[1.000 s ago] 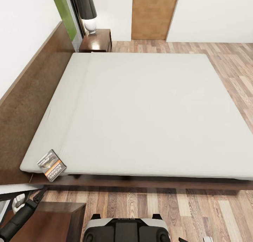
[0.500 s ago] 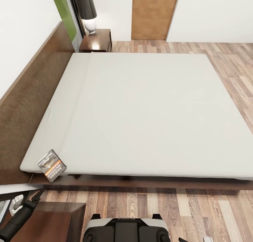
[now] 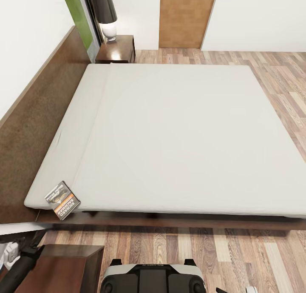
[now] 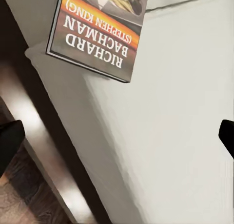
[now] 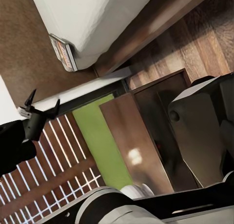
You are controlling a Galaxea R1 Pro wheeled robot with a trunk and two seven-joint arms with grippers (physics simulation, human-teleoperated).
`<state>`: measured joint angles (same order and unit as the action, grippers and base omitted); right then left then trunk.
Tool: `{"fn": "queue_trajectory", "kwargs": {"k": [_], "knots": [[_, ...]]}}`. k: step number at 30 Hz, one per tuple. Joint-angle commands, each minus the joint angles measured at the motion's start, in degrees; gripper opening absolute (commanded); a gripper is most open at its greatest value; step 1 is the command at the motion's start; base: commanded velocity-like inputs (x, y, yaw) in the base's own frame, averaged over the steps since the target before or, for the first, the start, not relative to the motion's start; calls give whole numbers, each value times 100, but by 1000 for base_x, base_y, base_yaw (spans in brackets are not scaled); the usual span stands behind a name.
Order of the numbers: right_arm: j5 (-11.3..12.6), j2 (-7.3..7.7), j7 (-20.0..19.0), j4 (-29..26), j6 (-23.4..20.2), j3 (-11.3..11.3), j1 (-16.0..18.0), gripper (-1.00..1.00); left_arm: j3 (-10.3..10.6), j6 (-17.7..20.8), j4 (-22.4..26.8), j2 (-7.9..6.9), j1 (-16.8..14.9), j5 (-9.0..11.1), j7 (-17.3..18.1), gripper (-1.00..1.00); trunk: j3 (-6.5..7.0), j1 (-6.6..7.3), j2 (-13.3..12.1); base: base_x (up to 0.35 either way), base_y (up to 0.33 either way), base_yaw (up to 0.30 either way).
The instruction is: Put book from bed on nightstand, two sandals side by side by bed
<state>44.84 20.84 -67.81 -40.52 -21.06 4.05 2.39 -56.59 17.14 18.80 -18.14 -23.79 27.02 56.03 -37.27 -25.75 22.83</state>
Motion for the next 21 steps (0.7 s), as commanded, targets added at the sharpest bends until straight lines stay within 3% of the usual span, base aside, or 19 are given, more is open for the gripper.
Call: {"fn": "queue_trajectory", "kwargs": {"k": [1,7,9,12,13,21], "knots": [[60,7,-2,0,-55,26,3,100,-25,71,-9,0,-3,35,15,100,-6,-3,8,0,0,0],[60,7,-4,0,-53,26,6,100,-74,214,-9,8,-2,73,62,100,-6,-3,8,0,0,0],[60,7,-3,0,-49,26,4,100,-79,511,34,12,-9,77,240,100,-6,-3,8,0,0,0],[60,7,1,0,-48,26,5,100,-76,575,48,12,-14,76,518,100,-6,-3,8,0,0,0],[60,7,4,0,-47,26,3,100,-72,614,64,13,-19,76,846,100,-6,-3,8,0,0,0],[60,7,4,0,-47,26,5,100,-71,623,87,13,-20,70,1424,100,-6,-3,8,0,0,0]]}}
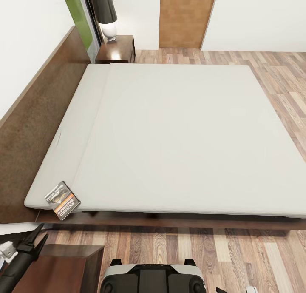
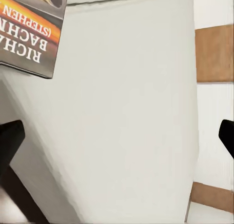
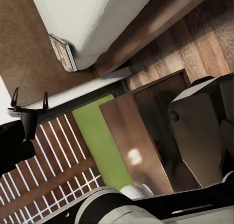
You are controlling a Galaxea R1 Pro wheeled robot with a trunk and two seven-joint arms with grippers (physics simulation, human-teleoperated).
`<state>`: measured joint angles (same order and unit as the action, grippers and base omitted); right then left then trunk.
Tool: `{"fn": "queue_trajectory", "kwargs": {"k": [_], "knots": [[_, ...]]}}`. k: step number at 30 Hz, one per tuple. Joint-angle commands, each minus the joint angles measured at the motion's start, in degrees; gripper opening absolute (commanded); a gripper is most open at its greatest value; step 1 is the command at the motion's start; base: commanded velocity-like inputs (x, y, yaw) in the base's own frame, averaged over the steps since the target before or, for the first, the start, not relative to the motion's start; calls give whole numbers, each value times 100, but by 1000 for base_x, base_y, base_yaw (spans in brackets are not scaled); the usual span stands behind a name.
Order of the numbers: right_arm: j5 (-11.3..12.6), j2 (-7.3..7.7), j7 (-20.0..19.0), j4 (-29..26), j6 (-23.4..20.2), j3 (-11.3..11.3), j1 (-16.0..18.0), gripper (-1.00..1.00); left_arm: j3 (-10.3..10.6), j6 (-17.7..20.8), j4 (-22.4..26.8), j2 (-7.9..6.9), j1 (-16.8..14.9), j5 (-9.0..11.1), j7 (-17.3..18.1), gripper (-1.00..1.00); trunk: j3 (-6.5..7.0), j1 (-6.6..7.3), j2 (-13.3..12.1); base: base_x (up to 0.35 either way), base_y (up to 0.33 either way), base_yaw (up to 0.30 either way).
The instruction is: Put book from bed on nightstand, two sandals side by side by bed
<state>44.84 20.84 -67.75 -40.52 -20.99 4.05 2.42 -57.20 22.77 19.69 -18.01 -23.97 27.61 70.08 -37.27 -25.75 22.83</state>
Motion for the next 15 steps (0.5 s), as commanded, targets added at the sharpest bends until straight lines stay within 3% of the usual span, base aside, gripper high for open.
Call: {"fn": "queue_trajectory", "kwargs": {"k": [1,15], "knots": [[60,7,-2,0,-54,26,3,100,-9,60,-2,0,-3,11,45,100,-6,-3,8,0,0,0],[57,7,3,0,-54,29,-1,100,-2,25,2,38,-16,8,75,100,-6,-3,8,0,0,0]]}}
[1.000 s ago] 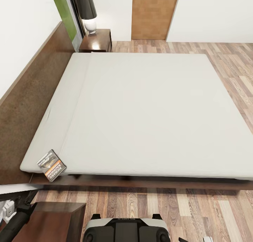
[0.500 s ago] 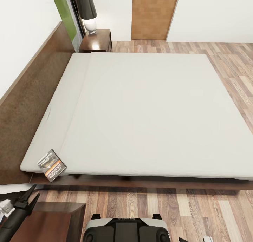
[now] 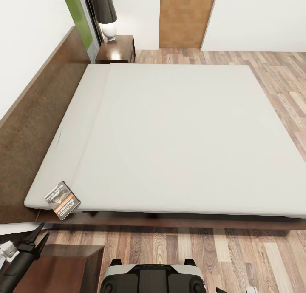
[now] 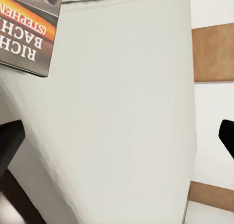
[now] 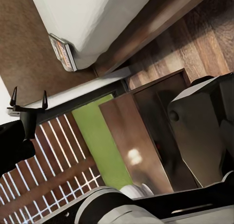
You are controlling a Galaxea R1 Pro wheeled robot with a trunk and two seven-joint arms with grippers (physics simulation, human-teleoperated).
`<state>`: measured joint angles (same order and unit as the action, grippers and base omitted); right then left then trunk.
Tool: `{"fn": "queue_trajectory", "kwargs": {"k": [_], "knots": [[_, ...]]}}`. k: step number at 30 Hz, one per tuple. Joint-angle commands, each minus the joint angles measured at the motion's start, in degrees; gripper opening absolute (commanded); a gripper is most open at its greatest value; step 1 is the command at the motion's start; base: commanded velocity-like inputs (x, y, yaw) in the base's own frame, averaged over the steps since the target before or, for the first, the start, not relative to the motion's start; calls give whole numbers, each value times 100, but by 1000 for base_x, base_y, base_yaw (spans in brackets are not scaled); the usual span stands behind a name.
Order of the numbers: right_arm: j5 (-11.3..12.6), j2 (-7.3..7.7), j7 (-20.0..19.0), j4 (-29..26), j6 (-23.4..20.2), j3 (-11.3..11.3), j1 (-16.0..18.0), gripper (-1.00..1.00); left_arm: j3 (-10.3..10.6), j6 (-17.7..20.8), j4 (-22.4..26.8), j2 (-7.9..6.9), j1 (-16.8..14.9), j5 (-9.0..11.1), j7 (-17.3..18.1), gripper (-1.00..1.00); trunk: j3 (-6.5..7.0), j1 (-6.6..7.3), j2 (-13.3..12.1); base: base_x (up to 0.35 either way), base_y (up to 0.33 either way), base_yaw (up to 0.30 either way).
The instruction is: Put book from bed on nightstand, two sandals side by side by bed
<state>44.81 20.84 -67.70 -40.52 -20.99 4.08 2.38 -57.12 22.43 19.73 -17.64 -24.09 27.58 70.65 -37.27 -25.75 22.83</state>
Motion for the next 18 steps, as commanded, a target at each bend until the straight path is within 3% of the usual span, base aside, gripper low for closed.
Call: {"fn": "queue_trajectory", "kwargs": {"k": [1,10,18], "knots": [[61,7,0,0,-52,30,2,100,-10,57,0,15,-46,11,12,100,-6,-3,8,0,0,0],[61,7,3,0,-46,47,2,100,-10,51,4,79,-527,8,2,100,-6,-3,8,0,0,0],[59,7,3,0,-45,49,3,100,-10,44,4,170,-611,5,1,100,-6,-3,8,0,0,0]]}}
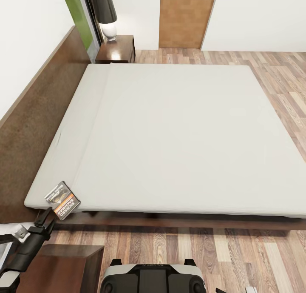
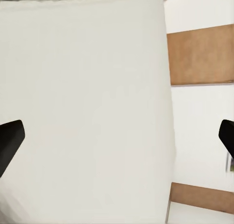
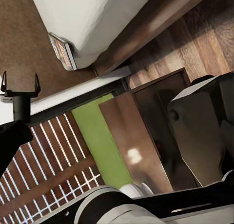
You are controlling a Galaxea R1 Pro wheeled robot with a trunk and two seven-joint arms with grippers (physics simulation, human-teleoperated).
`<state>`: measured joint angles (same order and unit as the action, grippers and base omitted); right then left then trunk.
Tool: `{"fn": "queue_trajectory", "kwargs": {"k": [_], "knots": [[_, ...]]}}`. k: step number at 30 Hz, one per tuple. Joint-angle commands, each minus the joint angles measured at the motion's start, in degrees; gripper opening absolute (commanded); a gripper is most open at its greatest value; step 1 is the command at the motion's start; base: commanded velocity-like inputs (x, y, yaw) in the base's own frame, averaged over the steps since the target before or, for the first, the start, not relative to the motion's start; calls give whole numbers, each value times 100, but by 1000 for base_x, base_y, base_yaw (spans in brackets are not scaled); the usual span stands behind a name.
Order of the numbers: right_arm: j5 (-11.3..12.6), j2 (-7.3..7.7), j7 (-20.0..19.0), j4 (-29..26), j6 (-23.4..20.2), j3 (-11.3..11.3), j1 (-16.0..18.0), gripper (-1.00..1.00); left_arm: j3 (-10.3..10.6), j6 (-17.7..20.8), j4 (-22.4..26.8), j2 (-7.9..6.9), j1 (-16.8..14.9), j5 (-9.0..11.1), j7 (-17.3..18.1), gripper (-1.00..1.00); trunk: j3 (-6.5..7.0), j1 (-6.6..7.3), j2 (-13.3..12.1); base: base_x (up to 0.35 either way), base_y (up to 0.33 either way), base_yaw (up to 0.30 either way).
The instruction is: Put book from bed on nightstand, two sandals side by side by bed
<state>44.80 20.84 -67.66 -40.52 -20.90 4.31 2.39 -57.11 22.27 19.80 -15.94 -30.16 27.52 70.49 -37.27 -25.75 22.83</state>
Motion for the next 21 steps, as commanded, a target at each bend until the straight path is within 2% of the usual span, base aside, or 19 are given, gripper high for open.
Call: {"fn": "queue_trajectory", "kwargs": {"k": [1,11,21], "knots": [[59,7,-2,0,-54,26,1,100,-10,60,-2,9,-4,10,18,100,-6,-3,8,0,0,0],[56,7,-2,3,-54,24,3,100,-9,2,-8,97,-15,-7,31,100,-6,-3,8,0,0,0],[55,7,-2,9,-54,26,0,100,-10,-11,-11,96,-16,-16,48,100,-6,-3,8,0,0,0]]}}
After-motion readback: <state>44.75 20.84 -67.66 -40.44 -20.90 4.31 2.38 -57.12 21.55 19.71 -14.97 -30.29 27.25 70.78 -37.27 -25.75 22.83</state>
